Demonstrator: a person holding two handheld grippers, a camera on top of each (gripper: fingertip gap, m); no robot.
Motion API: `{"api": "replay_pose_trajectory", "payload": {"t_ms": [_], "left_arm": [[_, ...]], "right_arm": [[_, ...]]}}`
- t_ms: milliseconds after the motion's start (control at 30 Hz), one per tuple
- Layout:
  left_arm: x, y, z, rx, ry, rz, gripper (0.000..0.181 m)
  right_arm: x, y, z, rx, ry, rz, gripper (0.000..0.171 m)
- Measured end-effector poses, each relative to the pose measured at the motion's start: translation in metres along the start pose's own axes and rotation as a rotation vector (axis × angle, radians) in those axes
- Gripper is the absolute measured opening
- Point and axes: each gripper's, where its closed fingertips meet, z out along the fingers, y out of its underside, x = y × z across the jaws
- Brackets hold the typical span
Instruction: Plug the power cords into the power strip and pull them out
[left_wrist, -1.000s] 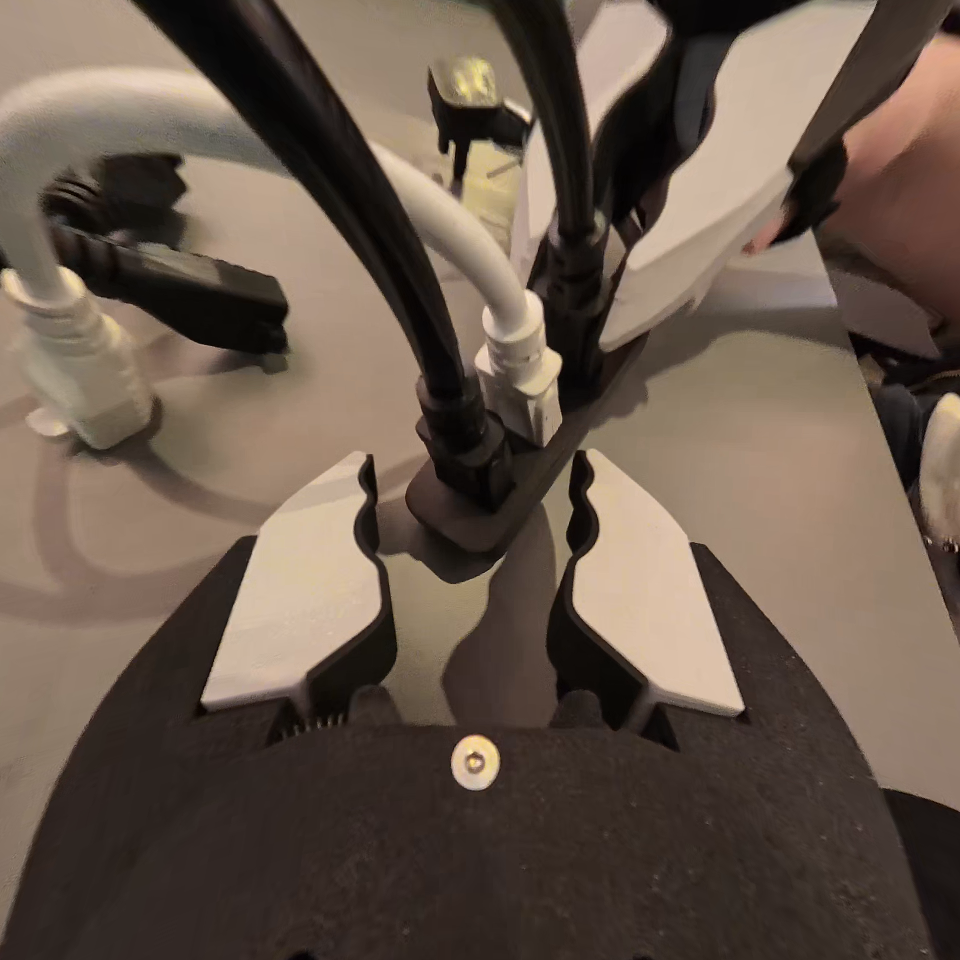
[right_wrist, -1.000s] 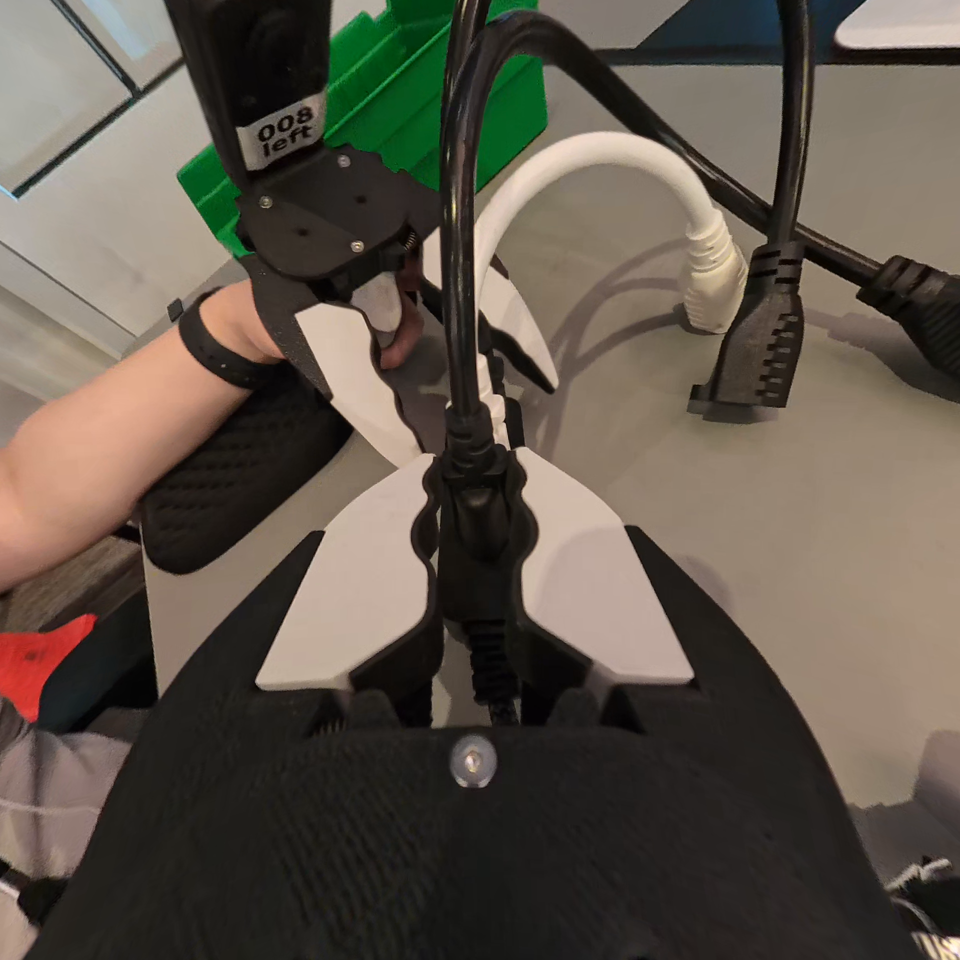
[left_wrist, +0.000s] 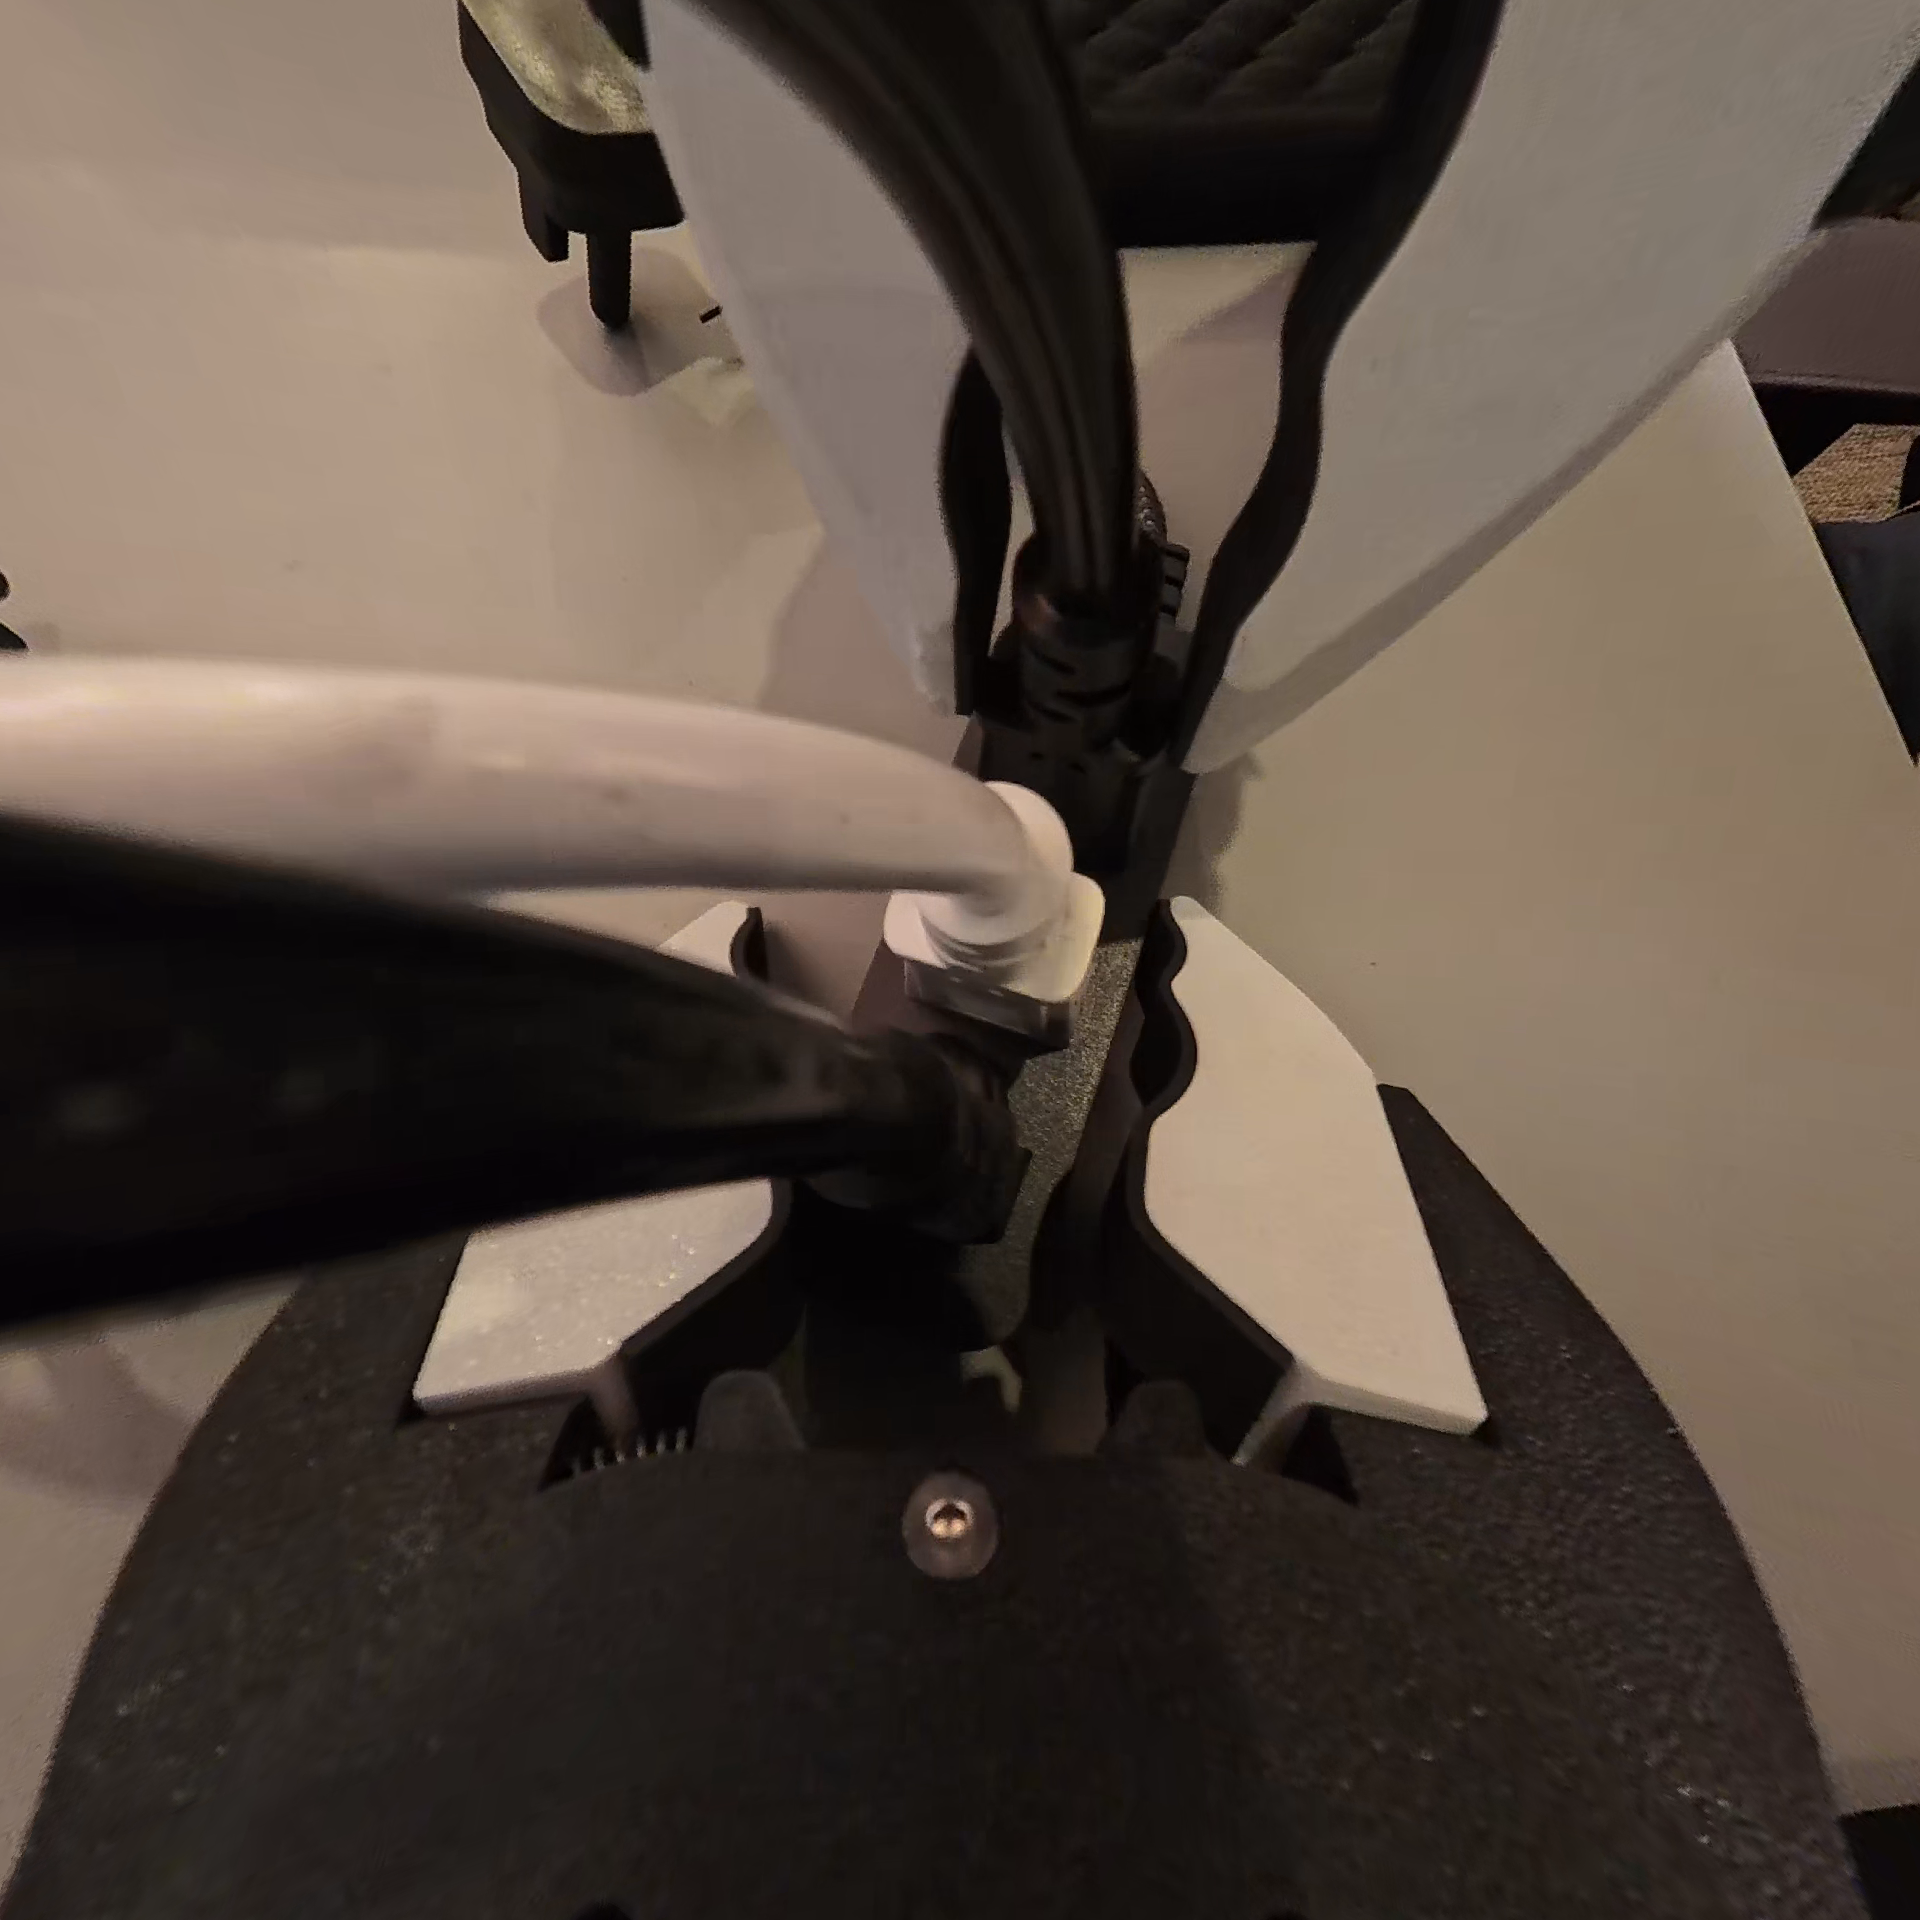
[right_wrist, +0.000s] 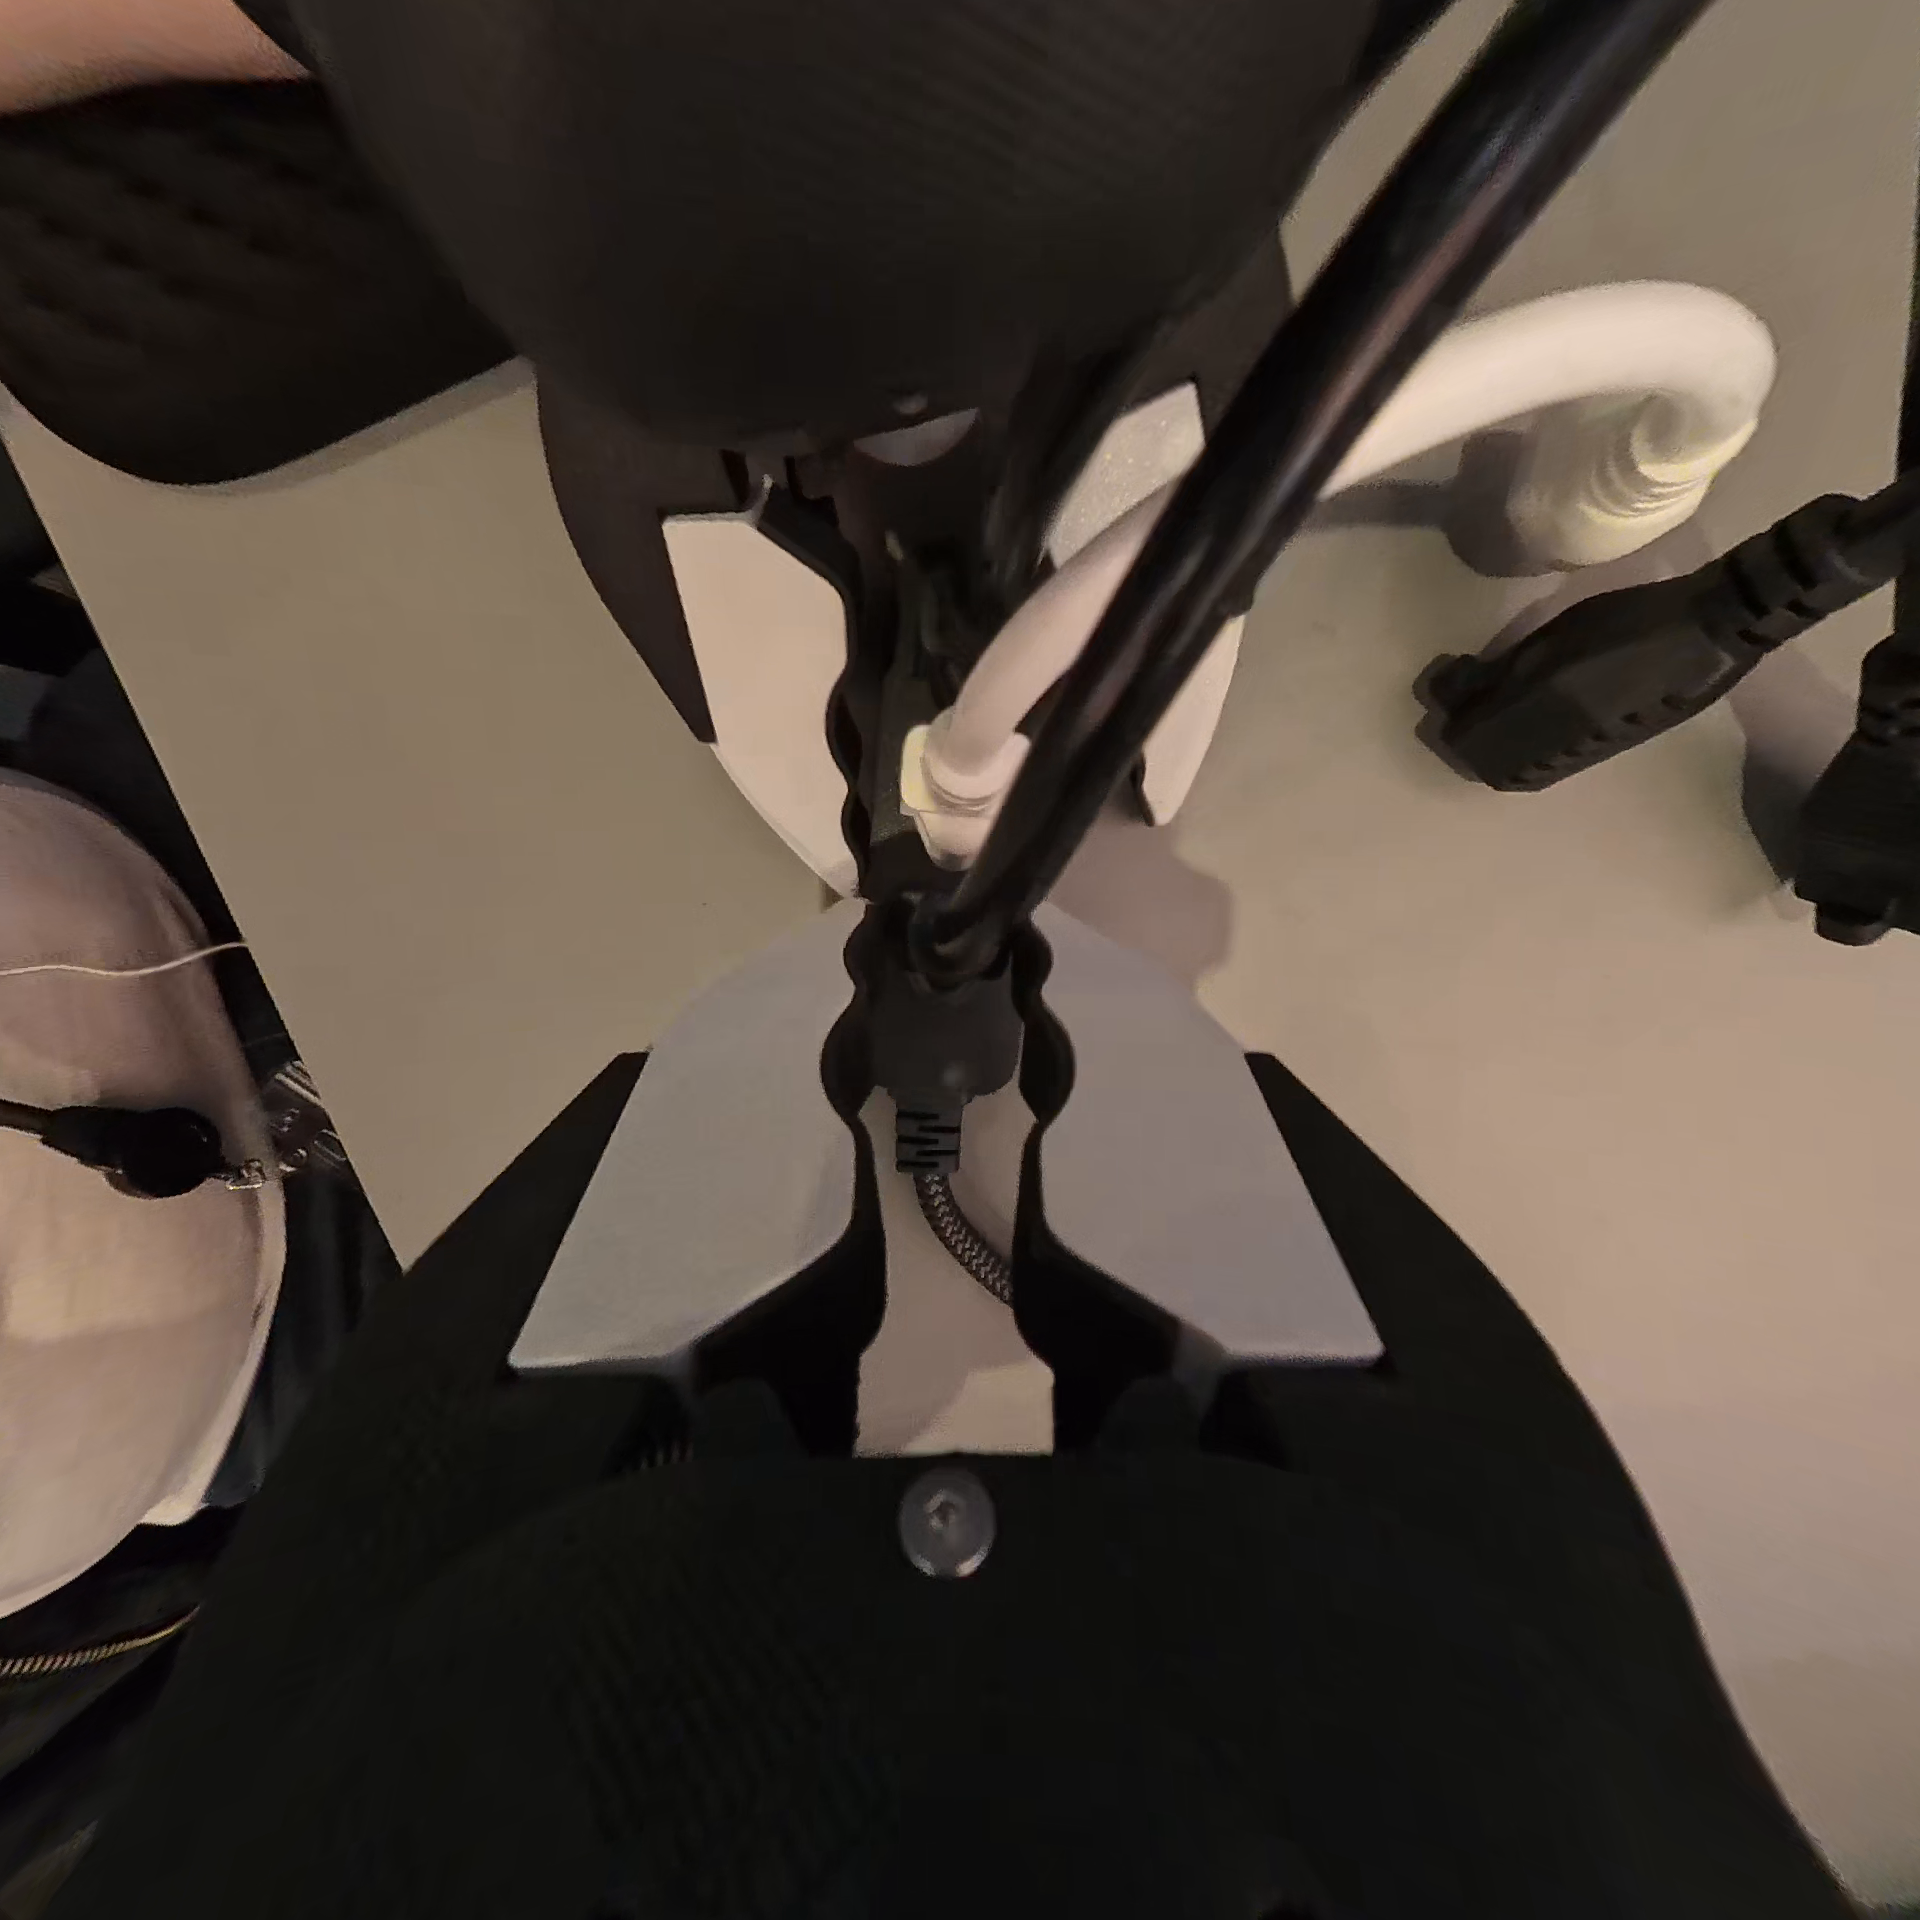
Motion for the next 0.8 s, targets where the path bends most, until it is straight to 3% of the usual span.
{"api": "replay_pose_trajectory", "payload": {"t_ms": [200, 433, 800], "left_arm": [[0.01, -0.018, -0.005, 0.111, 0.06, -0.048, 0.078], [0.01, -0.018, -0.007, 0.12, 0.077, -0.013, 0.054], [0.012, -0.021, -0.003, 0.117, 0.083, 0.025, 0.054]], "right_arm": [[0.0, 0.0, 0.001, -0.017, 0.071, -0.063, 0.024], [-0.002, 0.0, 0.0, 0.014, 0.063, -0.128, 0.024], [-0.003, 0.004, -0.002, 0.055, 0.093, -0.233, 0.024]]}}
